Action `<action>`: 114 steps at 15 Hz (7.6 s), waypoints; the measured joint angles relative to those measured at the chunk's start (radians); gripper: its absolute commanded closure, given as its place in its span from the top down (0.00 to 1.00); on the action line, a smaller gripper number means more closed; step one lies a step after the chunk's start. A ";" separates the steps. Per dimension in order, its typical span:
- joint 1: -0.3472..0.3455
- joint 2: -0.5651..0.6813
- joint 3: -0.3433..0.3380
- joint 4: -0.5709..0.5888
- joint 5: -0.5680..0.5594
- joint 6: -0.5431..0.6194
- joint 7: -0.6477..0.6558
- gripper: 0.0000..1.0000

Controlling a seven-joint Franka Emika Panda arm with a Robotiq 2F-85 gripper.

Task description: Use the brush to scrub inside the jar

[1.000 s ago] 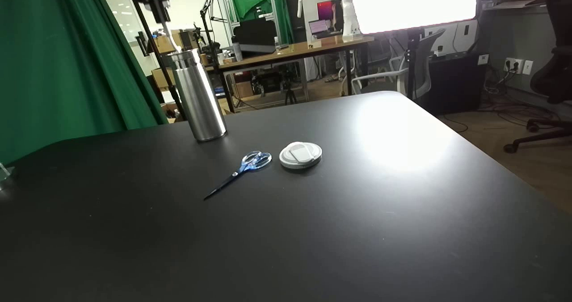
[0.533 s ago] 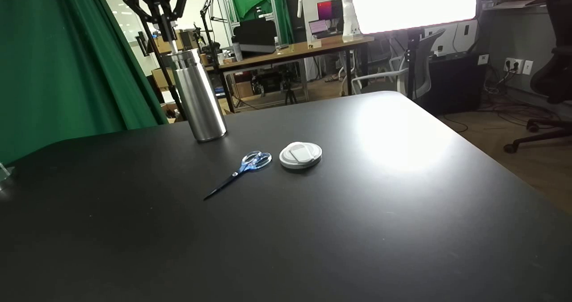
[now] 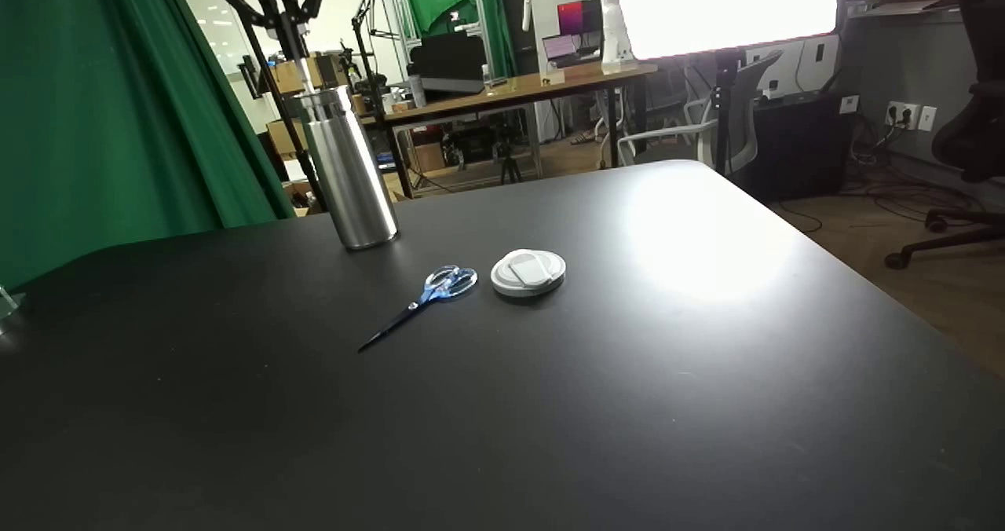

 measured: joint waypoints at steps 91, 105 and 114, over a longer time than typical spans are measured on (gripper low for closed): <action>-0.012 0.103 -0.024 0.243 -0.009 -0.190 0.094 0.04; 0.007 0.110 -0.030 0.206 -0.032 -0.134 0.163 0.04; 0.037 0.114 -0.030 0.146 -0.064 -0.125 0.183 0.04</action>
